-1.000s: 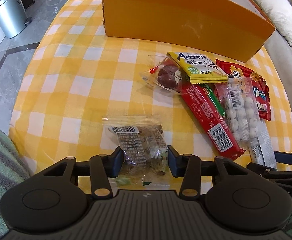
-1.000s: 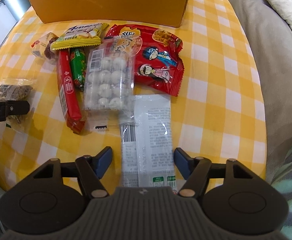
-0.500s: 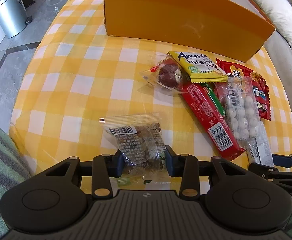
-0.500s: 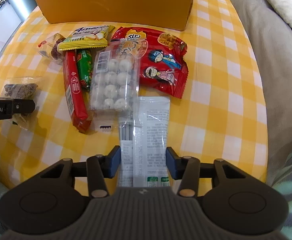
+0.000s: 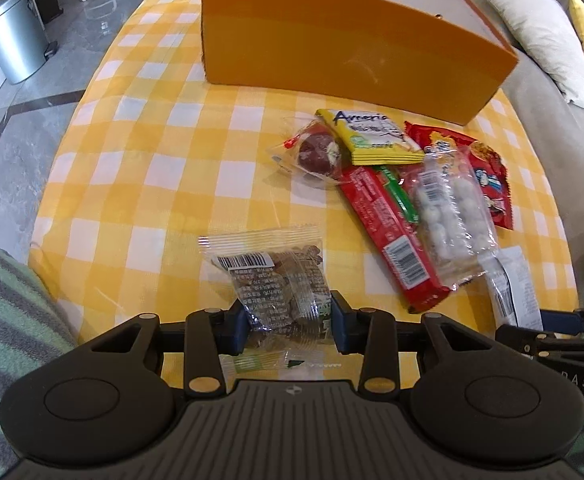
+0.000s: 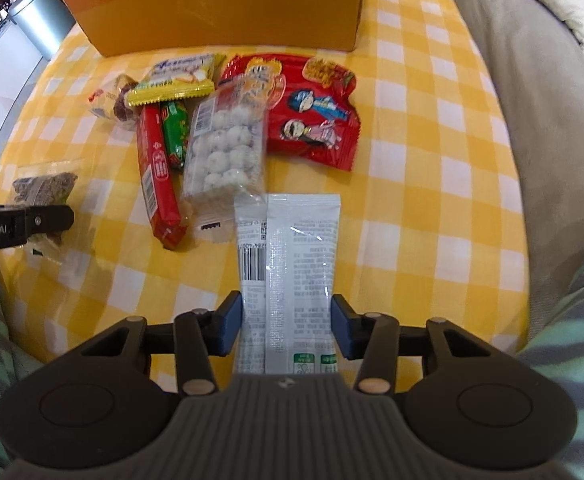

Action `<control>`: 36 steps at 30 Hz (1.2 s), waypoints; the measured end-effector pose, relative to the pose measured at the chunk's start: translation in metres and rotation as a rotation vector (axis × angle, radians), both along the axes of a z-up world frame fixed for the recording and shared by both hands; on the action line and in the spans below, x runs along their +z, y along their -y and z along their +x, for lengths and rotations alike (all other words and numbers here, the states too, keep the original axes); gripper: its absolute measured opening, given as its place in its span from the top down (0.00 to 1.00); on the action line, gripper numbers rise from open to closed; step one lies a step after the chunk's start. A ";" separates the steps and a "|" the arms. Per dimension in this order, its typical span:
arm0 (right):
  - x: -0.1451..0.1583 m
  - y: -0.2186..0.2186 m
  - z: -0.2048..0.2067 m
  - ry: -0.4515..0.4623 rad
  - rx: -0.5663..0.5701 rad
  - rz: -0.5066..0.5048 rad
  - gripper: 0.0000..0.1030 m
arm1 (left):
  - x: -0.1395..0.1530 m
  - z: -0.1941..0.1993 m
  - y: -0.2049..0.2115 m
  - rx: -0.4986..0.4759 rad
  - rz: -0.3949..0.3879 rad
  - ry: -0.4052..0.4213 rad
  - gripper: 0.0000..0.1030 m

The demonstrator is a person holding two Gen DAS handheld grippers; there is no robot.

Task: Organize snacks
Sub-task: 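Lift both packets and lower them into the orange box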

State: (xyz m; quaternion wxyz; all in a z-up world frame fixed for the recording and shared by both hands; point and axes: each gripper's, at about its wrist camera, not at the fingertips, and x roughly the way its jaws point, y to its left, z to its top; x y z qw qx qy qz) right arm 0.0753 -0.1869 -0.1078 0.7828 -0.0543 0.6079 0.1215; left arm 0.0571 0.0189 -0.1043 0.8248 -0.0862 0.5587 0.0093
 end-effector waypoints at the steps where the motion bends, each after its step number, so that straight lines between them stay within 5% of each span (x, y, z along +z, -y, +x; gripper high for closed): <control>1: 0.003 0.000 -0.002 0.008 0.000 -0.001 0.57 | 0.002 -0.001 0.001 -0.005 0.000 0.005 0.57; 20: 0.079 0.005 -0.021 0.197 0.003 0.102 0.57 | 0.074 -0.017 0.012 -0.066 0.031 0.186 0.57; 36: 0.167 -0.004 0.011 0.461 0.035 0.213 0.57 | 0.145 0.025 0.016 -0.111 0.067 0.426 0.57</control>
